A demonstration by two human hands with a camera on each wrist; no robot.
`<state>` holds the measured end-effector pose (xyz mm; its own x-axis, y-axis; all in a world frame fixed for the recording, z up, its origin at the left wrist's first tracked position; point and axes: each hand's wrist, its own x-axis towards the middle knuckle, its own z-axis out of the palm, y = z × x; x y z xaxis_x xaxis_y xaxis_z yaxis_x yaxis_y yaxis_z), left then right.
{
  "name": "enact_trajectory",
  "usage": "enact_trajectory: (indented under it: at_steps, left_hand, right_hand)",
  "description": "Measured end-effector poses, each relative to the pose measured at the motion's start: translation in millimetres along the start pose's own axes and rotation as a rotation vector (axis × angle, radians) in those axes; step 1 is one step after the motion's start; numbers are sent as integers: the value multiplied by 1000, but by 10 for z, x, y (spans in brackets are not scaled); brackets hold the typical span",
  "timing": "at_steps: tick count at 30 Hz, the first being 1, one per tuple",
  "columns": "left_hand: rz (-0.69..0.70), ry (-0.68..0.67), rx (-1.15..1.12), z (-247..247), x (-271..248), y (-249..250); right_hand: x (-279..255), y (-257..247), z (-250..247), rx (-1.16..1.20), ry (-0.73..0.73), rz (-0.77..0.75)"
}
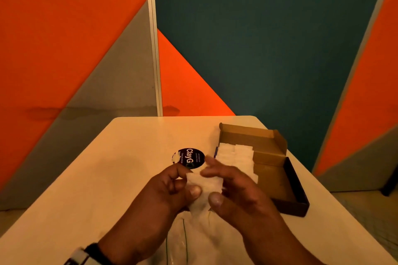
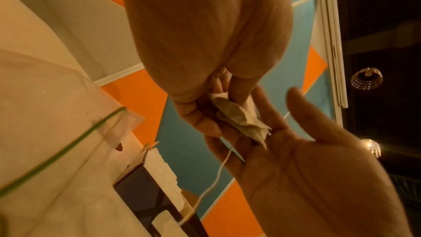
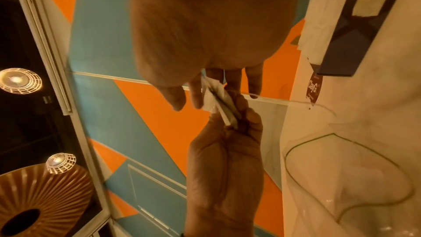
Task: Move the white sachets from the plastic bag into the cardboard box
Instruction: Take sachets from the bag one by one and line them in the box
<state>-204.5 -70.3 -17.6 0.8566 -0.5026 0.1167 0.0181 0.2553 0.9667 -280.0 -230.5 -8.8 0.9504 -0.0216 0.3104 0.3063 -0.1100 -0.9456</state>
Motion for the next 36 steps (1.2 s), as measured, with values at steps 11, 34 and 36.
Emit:
enact_trajectory:
  at_steps: [11, 34, 36]
  left_hand:
    - [-12, 174, 439, -28, -83, 101]
    - [-46, 242, 108, 212, -104, 119]
    - [-20, 245, 85, 250, -93, 101]
  right_hand:
    - [17, 60, -16, 61, 137, 145]
    - [74, 207, 96, 387, 74, 125]
    - [85, 162, 117, 281, 133, 107]
